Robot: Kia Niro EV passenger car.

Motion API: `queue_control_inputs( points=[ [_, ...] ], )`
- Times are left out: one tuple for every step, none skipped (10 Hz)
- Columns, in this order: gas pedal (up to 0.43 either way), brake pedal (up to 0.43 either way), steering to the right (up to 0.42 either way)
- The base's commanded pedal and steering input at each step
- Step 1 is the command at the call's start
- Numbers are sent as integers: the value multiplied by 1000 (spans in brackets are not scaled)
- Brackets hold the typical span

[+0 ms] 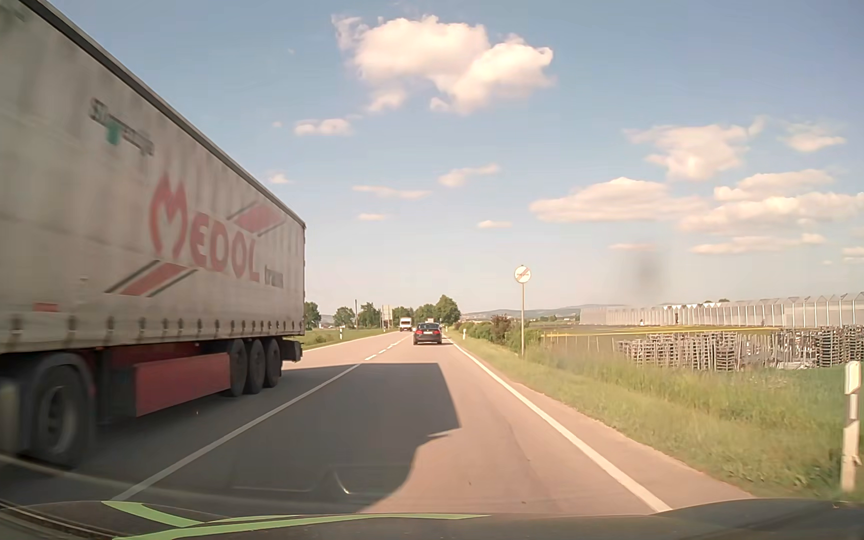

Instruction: Follow the waypoints while adhering to traffic rules and regulations

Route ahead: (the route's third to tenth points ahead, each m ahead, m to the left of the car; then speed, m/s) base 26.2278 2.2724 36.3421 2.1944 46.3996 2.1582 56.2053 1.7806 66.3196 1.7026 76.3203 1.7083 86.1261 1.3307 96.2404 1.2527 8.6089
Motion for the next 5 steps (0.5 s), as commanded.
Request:
queue_control_inputs(
  points=[
    [110,0,-2],
    [110,0,-2],
    [110,0,-2],
    [110,0,-1],
    [110,0,-2]
  ],
)
